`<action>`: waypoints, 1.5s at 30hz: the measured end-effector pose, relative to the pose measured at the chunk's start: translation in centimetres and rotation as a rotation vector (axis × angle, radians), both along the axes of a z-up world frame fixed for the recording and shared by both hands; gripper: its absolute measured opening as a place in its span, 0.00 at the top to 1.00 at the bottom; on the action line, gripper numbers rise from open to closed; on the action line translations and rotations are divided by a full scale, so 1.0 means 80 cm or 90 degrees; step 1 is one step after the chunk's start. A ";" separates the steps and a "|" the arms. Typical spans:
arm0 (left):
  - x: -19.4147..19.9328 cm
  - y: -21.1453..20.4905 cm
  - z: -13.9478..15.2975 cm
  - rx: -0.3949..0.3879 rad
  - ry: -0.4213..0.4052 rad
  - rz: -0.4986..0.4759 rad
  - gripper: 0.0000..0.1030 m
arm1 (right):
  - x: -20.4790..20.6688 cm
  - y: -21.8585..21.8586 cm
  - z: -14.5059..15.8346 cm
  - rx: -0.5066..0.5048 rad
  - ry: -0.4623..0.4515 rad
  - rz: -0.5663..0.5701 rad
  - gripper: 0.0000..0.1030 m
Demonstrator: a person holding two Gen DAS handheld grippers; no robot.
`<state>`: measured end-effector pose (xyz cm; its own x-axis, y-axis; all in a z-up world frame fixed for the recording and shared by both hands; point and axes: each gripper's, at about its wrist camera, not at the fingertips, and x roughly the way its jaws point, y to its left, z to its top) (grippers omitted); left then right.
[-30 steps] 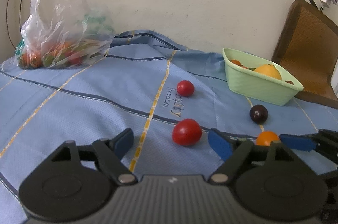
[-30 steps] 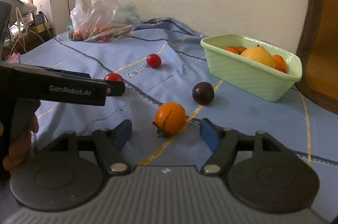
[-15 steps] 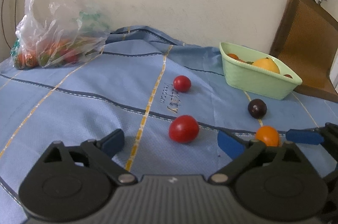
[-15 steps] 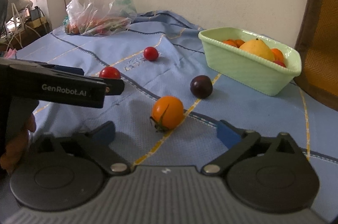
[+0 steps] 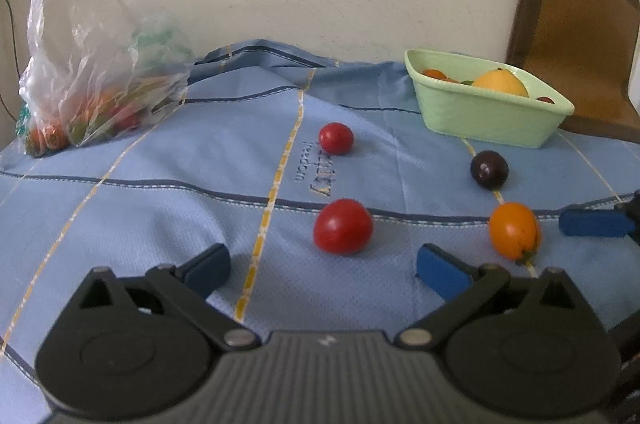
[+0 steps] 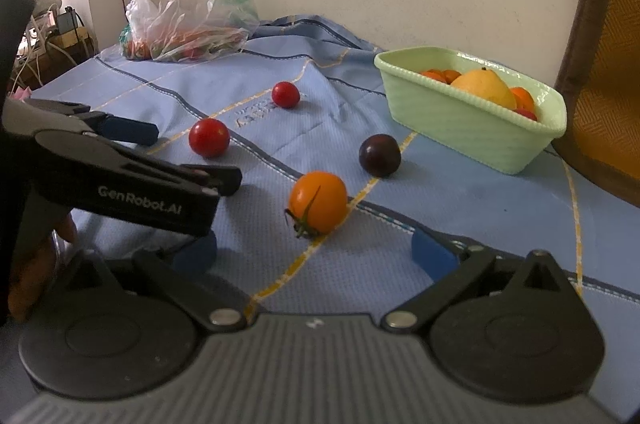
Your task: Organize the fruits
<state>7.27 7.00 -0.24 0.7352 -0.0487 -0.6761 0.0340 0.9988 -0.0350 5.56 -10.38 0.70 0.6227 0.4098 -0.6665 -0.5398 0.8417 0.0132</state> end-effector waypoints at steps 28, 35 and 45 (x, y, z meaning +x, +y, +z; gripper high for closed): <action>-0.038 0.045 0.016 -0.116 -0.116 0.012 0.00 | -0.016 -0.002 0.004 0.005 -0.052 -0.001 0.13; -0.020 0.011 0.014 -0.039 -0.124 -0.057 0.23 | -0.013 0.003 0.007 0.007 -0.069 -0.008 0.26; -0.001 0.016 0.000 -0.072 -0.048 -0.049 0.70 | 0.002 0.006 0.004 0.022 -0.046 -0.014 0.65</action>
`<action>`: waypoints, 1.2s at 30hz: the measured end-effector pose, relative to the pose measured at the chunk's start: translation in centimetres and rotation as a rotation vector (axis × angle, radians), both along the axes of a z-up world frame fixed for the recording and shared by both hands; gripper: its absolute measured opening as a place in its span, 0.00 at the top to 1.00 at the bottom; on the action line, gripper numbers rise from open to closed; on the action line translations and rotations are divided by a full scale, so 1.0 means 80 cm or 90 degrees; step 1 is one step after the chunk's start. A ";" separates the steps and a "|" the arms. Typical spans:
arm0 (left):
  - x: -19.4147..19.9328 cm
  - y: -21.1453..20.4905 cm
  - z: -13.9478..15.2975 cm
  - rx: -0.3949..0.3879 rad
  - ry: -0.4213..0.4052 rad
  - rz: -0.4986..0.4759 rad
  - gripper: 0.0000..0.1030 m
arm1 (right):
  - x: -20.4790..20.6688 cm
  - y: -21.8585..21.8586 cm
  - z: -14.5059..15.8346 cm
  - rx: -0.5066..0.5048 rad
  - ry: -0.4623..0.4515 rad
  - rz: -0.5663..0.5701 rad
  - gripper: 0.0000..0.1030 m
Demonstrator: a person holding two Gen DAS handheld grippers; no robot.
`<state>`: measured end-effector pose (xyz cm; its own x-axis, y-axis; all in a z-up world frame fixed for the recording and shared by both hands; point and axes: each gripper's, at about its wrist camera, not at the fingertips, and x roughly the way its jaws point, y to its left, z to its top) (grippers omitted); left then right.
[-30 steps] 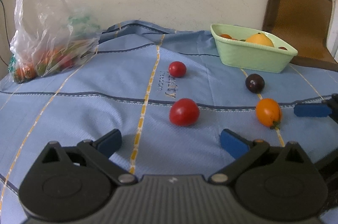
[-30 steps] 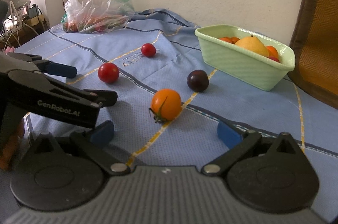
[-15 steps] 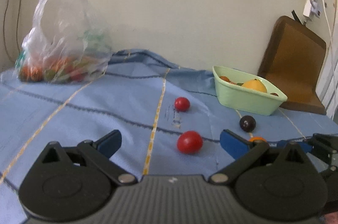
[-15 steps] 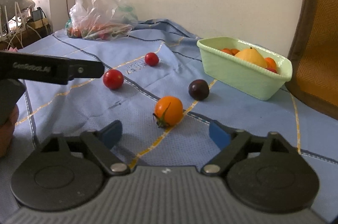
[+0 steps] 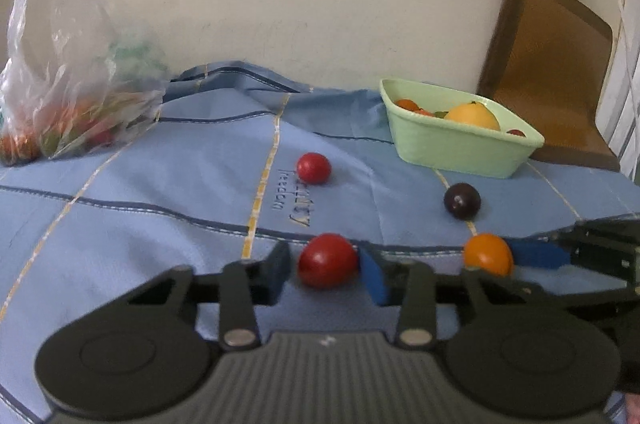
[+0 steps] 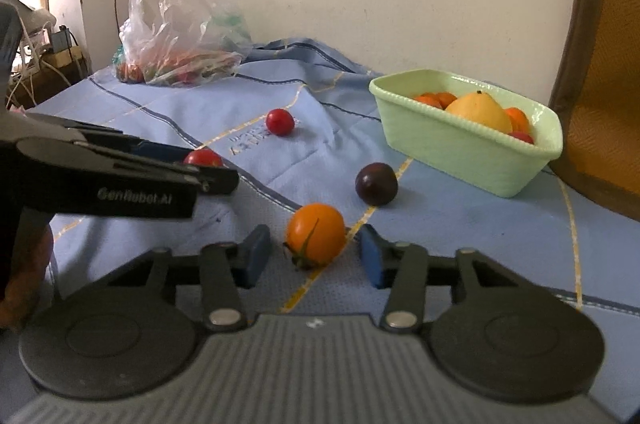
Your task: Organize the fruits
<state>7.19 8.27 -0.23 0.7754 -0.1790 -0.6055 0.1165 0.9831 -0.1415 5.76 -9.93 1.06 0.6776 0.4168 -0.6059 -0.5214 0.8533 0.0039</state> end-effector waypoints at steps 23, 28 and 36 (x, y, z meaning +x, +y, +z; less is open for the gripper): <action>-0.023 -0.029 0.003 0.013 -0.007 -0.038 0.69 | -0.015 -0.011 0.001 0.029 0.014 -0.014 0.67; -0.023 -0.028 0.002 0.013 -0.007 -0.038 0.69 | -0.014 -0.011 0.001 0.029 0.014 -0.013 0.67; -0.024 -0.028 0.002 0.012 -0.009 -0.036 0.69 | -0.014 -0.011 0.001 0.029 0.015 -0.013 0.67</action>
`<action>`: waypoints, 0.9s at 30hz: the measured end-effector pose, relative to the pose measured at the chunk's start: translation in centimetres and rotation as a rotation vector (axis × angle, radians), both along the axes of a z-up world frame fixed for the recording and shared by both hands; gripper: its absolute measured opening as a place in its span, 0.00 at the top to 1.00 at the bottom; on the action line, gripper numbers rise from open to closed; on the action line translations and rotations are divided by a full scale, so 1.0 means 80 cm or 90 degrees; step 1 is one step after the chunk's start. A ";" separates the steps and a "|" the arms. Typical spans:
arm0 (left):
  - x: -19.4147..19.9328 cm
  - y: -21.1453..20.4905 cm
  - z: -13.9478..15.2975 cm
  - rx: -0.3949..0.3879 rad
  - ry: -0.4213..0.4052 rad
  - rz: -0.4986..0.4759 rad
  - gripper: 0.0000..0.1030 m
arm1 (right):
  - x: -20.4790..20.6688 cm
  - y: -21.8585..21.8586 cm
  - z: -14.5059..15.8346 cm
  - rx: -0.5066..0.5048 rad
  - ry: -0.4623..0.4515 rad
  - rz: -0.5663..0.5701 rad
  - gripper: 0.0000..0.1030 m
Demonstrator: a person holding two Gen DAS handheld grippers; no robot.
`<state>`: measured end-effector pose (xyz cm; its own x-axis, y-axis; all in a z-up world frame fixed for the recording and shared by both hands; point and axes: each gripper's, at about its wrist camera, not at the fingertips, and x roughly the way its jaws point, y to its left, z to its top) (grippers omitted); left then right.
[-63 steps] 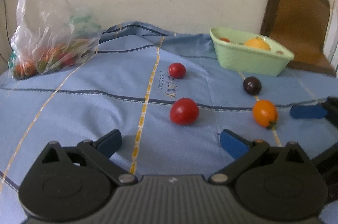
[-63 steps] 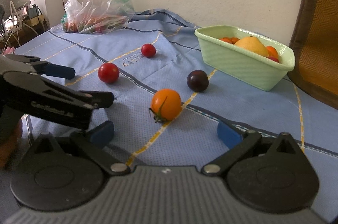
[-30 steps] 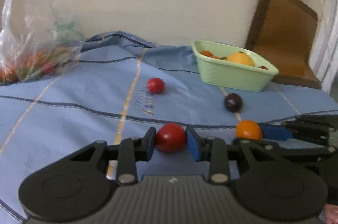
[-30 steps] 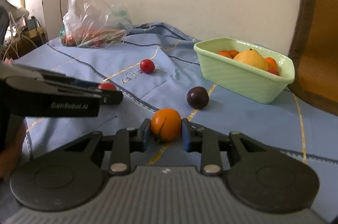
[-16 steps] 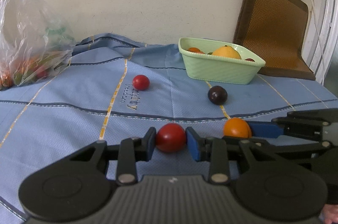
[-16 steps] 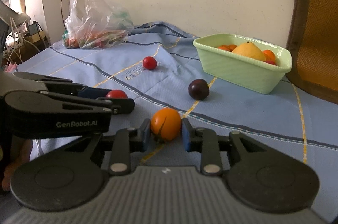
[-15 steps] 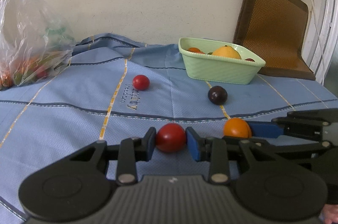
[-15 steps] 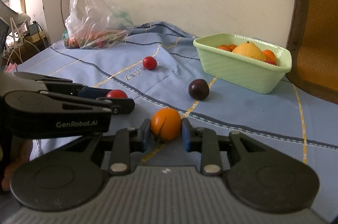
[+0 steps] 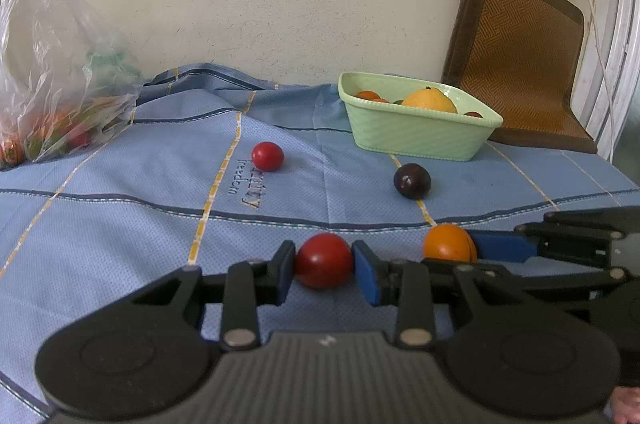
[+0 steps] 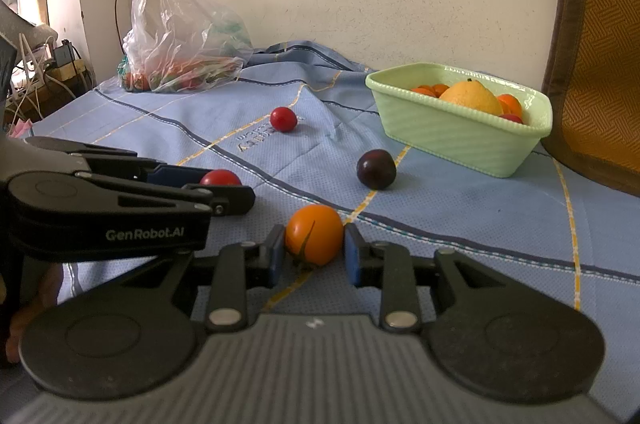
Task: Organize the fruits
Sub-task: 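Hold the red and orange tomatoes in both tools above the table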
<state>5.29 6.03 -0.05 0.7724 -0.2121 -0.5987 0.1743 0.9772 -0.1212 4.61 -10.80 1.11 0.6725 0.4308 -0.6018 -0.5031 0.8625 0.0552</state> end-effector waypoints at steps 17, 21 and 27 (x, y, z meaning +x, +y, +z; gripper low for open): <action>0.000 0.001 -0.001 -0.001 -0.001 0.002 0.68 | 0.000 0.000 0.000 -0.002 -0.003 0.000 0.67; 0.001 0.002 0.000 -0.005 0.000 0.006 0.67 | 0.000 -0.003 0.000 0.002 -0.004 -0.005 0.67; 0.000 0.000 0.000 -0.002 -0.001 0.007 0.67 | 0.000 -0.003 0.001 0.002 -0.003 -0.004 0.67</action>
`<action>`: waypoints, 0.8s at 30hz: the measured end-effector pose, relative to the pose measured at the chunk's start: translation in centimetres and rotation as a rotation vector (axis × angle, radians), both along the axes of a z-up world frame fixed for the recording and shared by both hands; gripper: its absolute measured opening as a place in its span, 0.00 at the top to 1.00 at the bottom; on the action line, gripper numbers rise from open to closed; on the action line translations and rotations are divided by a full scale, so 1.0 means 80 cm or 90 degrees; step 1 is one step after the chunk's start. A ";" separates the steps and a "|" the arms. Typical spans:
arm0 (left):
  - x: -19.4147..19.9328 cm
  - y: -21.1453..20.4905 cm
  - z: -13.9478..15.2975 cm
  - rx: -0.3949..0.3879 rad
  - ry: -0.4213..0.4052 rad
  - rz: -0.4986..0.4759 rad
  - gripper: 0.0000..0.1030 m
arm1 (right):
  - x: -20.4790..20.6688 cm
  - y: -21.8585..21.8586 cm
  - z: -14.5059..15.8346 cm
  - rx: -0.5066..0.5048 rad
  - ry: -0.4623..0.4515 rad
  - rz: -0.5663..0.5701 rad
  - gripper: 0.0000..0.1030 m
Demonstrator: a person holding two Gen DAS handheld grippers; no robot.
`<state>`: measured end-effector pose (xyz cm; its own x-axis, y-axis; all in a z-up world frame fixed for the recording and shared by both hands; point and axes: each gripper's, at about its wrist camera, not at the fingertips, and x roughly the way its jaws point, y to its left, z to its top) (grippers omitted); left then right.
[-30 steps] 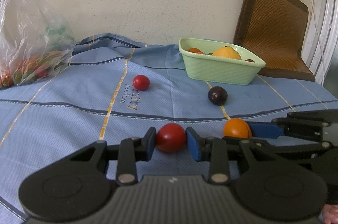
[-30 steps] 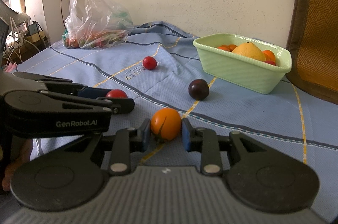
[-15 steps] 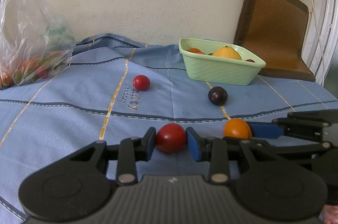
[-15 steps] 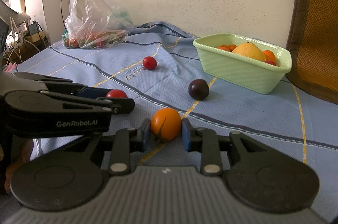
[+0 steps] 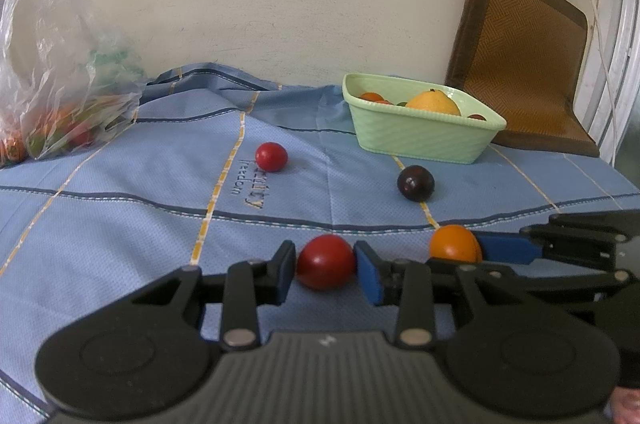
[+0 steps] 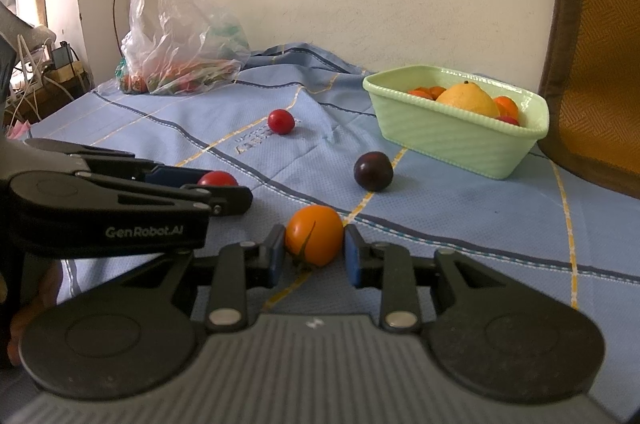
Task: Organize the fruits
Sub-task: 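Hold the red and orange tomatoes in both tools above the table, then carry both tomatoes into the green basket and open both tools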
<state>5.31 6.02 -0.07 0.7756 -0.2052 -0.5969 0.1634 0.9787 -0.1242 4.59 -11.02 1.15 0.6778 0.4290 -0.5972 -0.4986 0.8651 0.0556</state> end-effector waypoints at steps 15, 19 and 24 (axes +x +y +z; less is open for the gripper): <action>-0.001 -0.003 0.000 0.002 -0.002 -0.002 0.70 | -0.003 0.004 -0.001 -0.014 -0.007 0.009 0.68; 0.000 0.004 0.002 -0.023 -0.002 -0.013 0.70 | -0.004 -0.004 0.002 0.011 -0.013 0.006 0.68; 0.002 0.020 0.010 -0.093 -0.024 -0.021 0.70 | -0.002 -0.018 0.006 0.048 -0.020 -0.005 0.68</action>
<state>5.48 7.65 0.70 0.7881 -0.3142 -0.5293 0.2031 0.9445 -0.2583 4.46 -12.44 1.65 0.6992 0.4663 -0.5418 -0.4937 0.8632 0.1057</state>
